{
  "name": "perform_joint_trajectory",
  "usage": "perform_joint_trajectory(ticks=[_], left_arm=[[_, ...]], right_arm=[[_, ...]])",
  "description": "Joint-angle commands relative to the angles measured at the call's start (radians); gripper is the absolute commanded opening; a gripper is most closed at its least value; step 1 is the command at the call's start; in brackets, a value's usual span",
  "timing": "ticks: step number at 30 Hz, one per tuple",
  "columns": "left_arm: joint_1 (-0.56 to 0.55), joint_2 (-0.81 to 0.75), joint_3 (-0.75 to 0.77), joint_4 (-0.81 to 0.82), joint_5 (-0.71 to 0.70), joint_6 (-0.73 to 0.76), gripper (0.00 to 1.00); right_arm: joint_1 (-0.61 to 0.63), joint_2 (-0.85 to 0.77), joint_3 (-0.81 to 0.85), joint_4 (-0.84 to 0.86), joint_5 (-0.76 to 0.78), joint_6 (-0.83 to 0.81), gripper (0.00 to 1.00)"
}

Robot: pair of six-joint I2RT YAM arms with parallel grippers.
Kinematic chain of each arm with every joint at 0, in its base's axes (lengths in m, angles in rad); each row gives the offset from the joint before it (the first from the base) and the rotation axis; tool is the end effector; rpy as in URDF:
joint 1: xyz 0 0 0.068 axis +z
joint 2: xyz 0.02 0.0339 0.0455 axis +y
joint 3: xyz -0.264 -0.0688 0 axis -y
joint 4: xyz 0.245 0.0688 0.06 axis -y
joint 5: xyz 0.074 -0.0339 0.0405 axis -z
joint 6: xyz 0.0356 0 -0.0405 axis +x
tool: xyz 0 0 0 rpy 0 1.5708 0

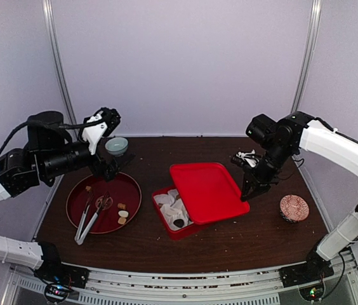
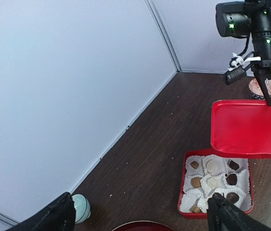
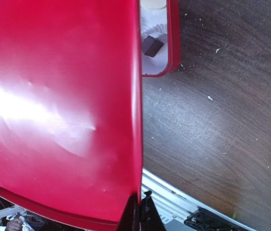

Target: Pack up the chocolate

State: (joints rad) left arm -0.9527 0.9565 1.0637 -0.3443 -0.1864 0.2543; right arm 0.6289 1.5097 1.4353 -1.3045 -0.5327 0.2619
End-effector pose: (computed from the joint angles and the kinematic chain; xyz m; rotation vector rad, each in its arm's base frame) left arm 0.1276 -0.1681 0.3895 0.9181 1.5667 -0.3287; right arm 0.2098 0.1750 0.3159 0.6169 -2.8976 -0.8520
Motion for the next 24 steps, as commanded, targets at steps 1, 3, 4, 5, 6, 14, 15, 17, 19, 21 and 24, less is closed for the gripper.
perform_joint_trajectory(ticks=[1,3,4,5,6,14,15,17,19,21,24], left_arm=[[-0.066,0.058,0.083,-0.066,-0.084,0.001,0.98],[-0.150,0.075,0.082,-0.084,-0.115,0.113,0.98],[-0.189,0.081,0.071,-0.091,-0.133,0.167,0.98],[-0.229,0.088,0.054,-0.100,-0.154,0.219,0.98],[-0.265,0.093,0.034,-0.101,-0.173,0.265,0.98],[-0.424,0.171,-0.042,0.042,-0.168,0.487,0.95],[-0.435,0.189,-0.034,0.044,-0.166,0.497,0.94],[-0.451,0.226,-0.004,0.022,-0.139,0.512,0.92],[-0.458,0.267,0.014,0.002,-0.108,0.529,0.90],[-0.459,0.316,0.030,0.001,-0.107,0.559,0.89],[-0.460,0.389,0.082,-0.010,-0.099,0.575,0.82]], right_arm=[[0.003,-0.007,0.010,-0.033,-0.022,-0.025,0.00],[0.003,-0.007,0.013,-0.037,-0.036,-0.037,0.00],[0.003,-0.008,0.011,-0.034,-0.044,-0.041,0.00],[0.003,-0.008,0.011,-0.036,-0.056,-0.047,0.00],[0.003,-0.006,0.013,-0.041,-0.063,-0.050,0.00],[0.033,-0.022,-0.004,-0.091,-0.075,-0.059,0.00],[0.048,-0.021,-0.008,-0.098,-0.060,-0.062,0.00],[0.068,-0.025,-0.013,-0.102,-0.050,-0.056,0.00],[0.077,-0.024,-0.014,-0.091,-0.060,-0.045,0.00],[0.083,-0.011,-0.003,-0.090,-0.059,-0.030,0.00],[0.110,-0.001,0.014,-0.097,-0.052,-0.025,0.00]])
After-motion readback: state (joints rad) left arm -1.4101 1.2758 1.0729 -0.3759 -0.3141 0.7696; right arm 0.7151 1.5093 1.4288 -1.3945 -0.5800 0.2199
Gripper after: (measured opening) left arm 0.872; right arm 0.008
